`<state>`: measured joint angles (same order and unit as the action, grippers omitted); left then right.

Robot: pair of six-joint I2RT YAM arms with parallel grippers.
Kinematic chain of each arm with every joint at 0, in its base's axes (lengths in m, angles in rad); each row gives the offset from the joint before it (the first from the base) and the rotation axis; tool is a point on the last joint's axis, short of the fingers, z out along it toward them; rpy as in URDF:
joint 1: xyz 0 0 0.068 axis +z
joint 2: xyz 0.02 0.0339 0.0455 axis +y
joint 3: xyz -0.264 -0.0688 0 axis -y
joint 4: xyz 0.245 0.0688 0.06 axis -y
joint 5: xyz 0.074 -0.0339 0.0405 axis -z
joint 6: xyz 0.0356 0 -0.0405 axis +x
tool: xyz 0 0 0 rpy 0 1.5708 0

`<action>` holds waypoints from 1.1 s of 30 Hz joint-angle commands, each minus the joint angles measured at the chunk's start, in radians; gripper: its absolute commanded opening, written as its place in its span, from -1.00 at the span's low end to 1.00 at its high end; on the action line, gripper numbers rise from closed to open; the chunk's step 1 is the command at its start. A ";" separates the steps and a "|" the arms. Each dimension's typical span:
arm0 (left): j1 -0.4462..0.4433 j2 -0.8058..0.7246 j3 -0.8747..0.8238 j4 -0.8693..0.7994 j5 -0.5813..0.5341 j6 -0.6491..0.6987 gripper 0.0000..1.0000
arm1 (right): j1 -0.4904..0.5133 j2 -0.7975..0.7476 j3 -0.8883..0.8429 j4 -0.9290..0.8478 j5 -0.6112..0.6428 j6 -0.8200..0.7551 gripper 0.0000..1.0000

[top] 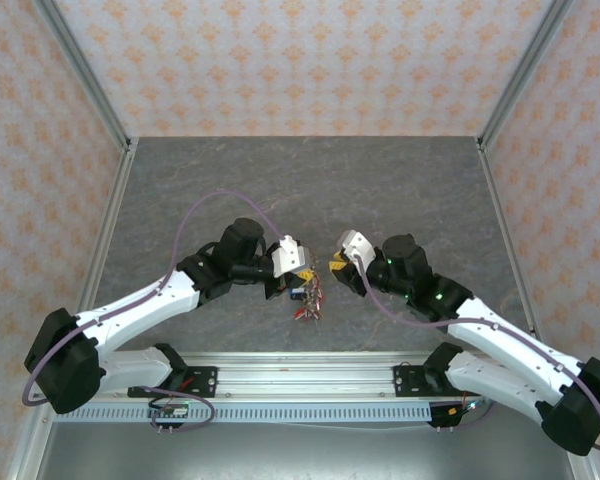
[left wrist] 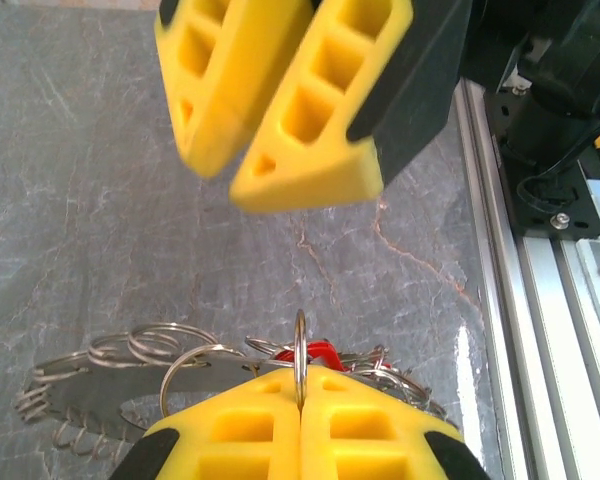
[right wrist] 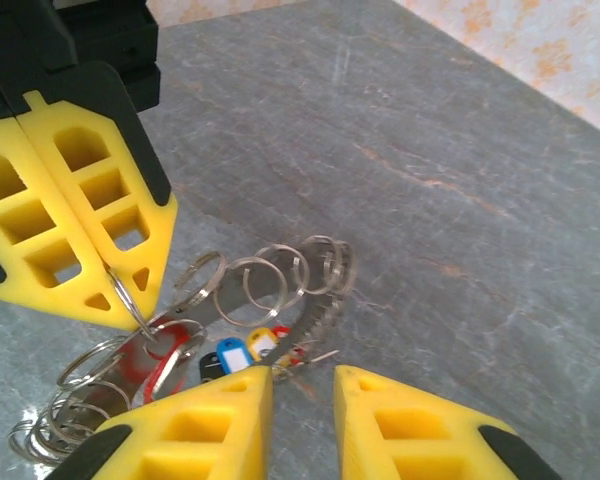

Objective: Put the keys on the keyring

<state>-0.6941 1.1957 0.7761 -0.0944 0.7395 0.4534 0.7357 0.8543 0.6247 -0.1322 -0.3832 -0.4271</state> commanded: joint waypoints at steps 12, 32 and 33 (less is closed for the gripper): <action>-0.010 0.015 0.076 0.010 0.027 0.026 -1.00 | -0.005 0.113 -0.092 0.271 -0.188 0.116 -0.66; -0.025 0.047 0.123 -0.056 -0.081 0.047 -1.00 | 0.007 0.174 -0.111 0.164 -0.082 0.073 -0.70; -0.025 0.044 0.123 -0.060 -0.095 0.050 -1.00 | 0.007 0.159 -0.116 0.148 -0.063 0.063 -0.70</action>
<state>-0.7109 1.2541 0.8421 -0.1795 0.6807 0.4812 0.7353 1.0580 0.5282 0.0883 -0.5232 -0.3210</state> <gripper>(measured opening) 0.040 0.149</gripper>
